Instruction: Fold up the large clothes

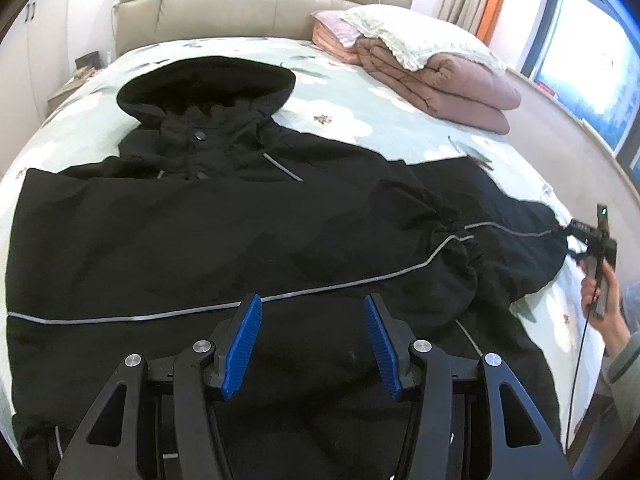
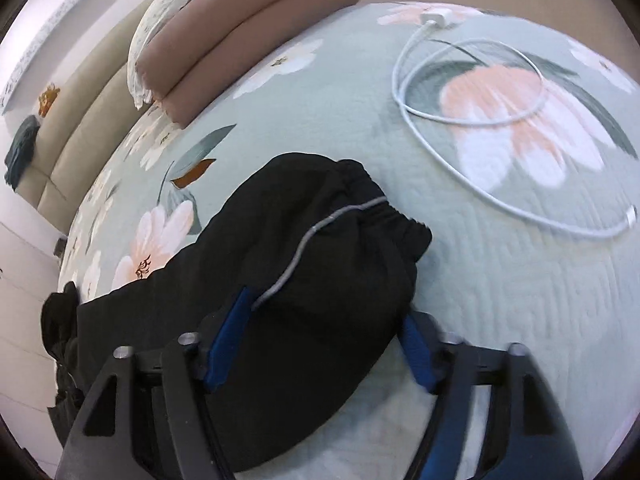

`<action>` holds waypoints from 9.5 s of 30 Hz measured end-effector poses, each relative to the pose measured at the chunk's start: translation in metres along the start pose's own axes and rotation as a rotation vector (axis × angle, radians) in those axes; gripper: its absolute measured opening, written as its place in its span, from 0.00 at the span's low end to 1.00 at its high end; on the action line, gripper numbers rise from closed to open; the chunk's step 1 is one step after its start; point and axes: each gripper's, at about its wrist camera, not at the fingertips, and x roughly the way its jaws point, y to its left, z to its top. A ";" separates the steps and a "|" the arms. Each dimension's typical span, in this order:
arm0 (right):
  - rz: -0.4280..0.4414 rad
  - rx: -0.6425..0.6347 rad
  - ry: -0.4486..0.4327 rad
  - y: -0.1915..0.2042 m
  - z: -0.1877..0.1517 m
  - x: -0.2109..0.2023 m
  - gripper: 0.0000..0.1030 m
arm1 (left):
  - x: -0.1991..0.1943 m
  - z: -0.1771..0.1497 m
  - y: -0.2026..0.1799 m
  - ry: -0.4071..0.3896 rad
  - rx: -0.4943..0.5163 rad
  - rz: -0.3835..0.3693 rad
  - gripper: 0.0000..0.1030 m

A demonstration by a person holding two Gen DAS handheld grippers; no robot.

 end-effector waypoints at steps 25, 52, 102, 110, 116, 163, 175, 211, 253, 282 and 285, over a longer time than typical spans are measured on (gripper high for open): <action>-0.084 -0.454 -0.199 0.193 -0.063 -0.158 0.11 | -0.088 -0.005 0.058 -0.069 -0.061 0.042 0.53; 0.299 -0.930 0.366 0.596 -0.438 -0.009 0.44 | -0.190 -0.084 0.198 -0.086 -0.134 0.069 0.53; 0.095 -0.793 0.076 0.396 -0.291 -0.054 0.49 | -0.139 -0.031 0.208 -0.165 -0.245 -0.035 0.35; 0.007 -0.772 0.163 0.392 -0.296 -0.005 0.49 | -0.070 -0.032 0.195 -0.038 -0.247 -0.038 0.43; 0.094 -0.899 0.066 0.379 -0.315 0.001 0.53 | -0.036 -0.043 0.204 -0.045 -0.223 -0.050 0.42; 0.108 -0.679 0.372 0.569 -0.130 0.226 0.10 | 0.173 0.206 0.355 0.199 -0.547 -0.247 0.15; 0.282 -0.760 0.160 0.634 -0.099 0.131 0.50 | 0.093 0.278 0.313 -0.060 -0.239 -0.158 0.39; 0.466 -0.704 0.560 0.621 -0.100 0.272 0.32 | 0.226 0.261 0.325 0.192 -0.357 -0.300 0.25; 0.330 -0.652 0.196 0.517 -0.188 -0.068 0.54 | -0.104 0.132 0.222 -0.112 -0.076 -0.053 0.25; 0.199 -0.857 0.341 0.477 -0.334 -0.064 0.55 | -0.066 0.017 0.181 0.245 -0.267 -0.338 0.19; 0.258 -0.858 0.282 0.476 -0.335 -0.096 0.57 | -0.089 0.023 0.171 0.193 -0.253 -0.346 0.61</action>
